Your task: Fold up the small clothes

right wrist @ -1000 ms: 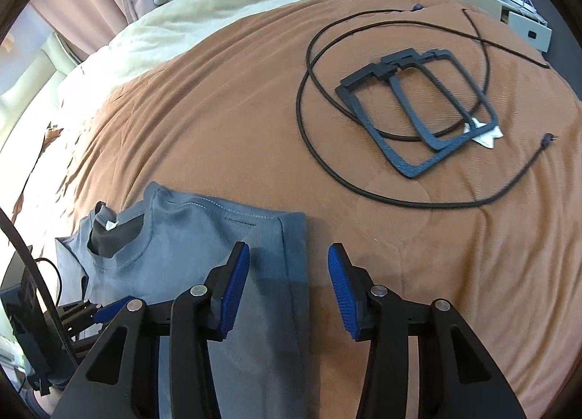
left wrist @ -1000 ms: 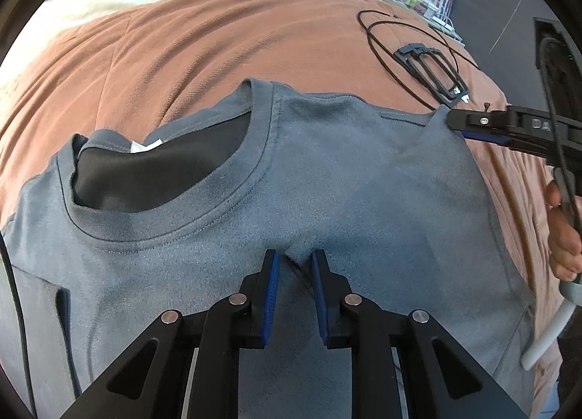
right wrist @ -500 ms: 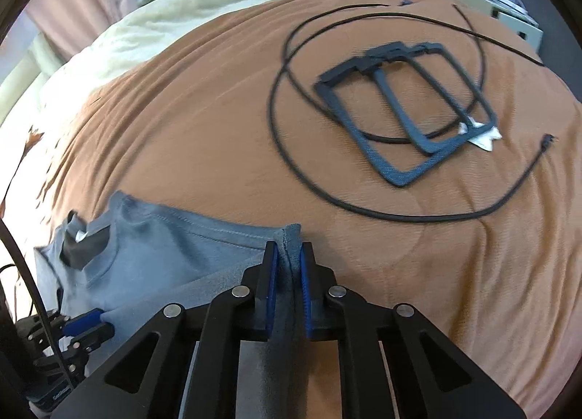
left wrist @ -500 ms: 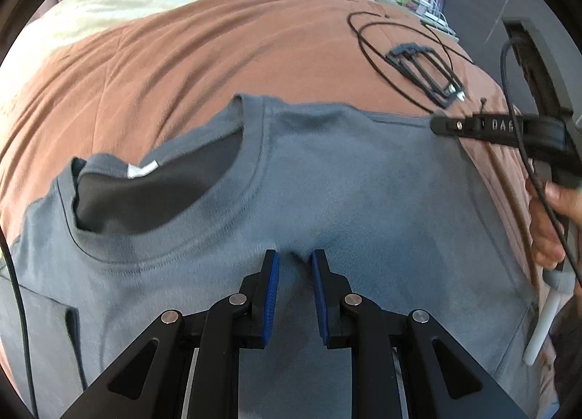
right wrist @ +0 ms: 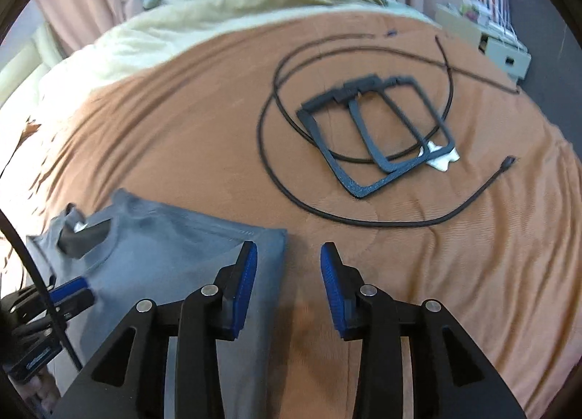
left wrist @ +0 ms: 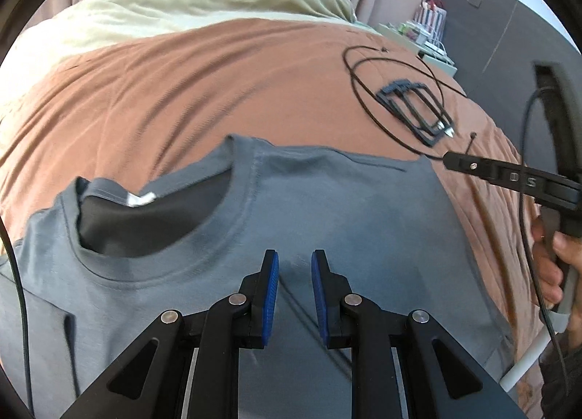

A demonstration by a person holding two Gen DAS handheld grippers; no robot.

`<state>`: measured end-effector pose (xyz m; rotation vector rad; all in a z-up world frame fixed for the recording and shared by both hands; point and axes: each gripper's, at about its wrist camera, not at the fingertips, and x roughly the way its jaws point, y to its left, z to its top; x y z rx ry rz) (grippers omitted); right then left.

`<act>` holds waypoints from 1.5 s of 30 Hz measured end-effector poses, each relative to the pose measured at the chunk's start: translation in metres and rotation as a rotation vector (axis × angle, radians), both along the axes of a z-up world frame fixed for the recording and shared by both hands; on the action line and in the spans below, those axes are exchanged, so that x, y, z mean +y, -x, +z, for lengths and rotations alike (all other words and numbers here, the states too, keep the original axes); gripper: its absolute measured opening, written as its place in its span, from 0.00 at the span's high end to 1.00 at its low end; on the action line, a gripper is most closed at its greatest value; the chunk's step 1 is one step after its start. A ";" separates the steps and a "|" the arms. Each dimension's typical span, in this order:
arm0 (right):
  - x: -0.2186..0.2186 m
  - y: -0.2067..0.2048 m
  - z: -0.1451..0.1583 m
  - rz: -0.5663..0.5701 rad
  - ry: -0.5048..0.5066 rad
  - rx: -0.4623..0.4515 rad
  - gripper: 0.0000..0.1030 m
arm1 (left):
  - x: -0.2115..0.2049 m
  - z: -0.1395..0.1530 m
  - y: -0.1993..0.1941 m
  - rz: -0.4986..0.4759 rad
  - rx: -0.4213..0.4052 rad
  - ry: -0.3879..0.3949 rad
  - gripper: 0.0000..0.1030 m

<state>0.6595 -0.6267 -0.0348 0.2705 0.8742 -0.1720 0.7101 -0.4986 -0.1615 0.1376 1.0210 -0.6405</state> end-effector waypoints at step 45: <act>0.033 0.187 0.006 0.181 -0.067 0.163 0.87 | -0.006 0.011 0.158 -0.057 0.218 -0.034 0.80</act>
